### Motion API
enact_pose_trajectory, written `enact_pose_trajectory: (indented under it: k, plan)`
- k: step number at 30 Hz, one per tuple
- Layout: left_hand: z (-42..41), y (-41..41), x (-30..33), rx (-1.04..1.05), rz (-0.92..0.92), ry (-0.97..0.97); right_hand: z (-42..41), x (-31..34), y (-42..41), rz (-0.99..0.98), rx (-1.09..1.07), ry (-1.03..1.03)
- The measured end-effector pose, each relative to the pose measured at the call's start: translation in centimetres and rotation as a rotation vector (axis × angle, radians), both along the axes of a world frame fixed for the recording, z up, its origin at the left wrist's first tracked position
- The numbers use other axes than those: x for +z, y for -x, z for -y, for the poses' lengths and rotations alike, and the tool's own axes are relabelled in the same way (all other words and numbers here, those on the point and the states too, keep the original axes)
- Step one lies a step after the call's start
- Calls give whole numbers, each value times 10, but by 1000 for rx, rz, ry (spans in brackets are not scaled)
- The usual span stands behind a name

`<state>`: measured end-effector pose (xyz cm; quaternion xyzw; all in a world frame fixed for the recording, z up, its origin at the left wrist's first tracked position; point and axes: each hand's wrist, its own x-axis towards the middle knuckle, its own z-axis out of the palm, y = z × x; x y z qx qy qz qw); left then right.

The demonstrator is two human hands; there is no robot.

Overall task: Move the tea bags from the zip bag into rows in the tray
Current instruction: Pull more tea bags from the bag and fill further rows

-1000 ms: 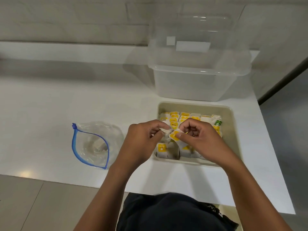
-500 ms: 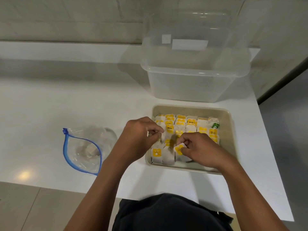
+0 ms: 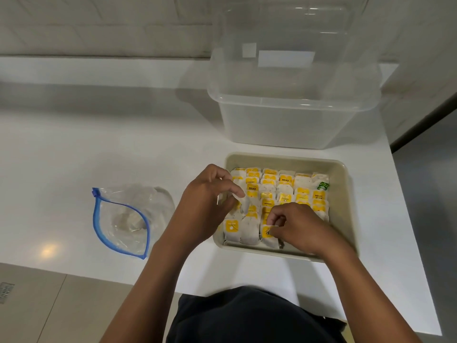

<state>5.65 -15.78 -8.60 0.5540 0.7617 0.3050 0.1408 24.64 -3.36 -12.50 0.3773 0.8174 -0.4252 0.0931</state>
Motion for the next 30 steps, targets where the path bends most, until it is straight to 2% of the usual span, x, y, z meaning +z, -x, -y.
enact_pose_trajectory:
  k: [8, 14, 17, 25, 30]
  plan:
    - [0, -3, 3, -37, 15, -1, -7, 10, -2, 96, 26, -111]
    - [1, -5, 3, -43, 53, -20, -3, 21, -5, 70, 177, 106]
    - [2, -6, 4, -51, 84, -22, -1, 16, -1, 66, 198, 122]
    - [6, -6, 3, -33, 82, -10, -1, -1, 4, 64, 100, -128]
    - [7, -5, 0, -37, 75, -16, 0, -6, 7, 75, 33, -169]
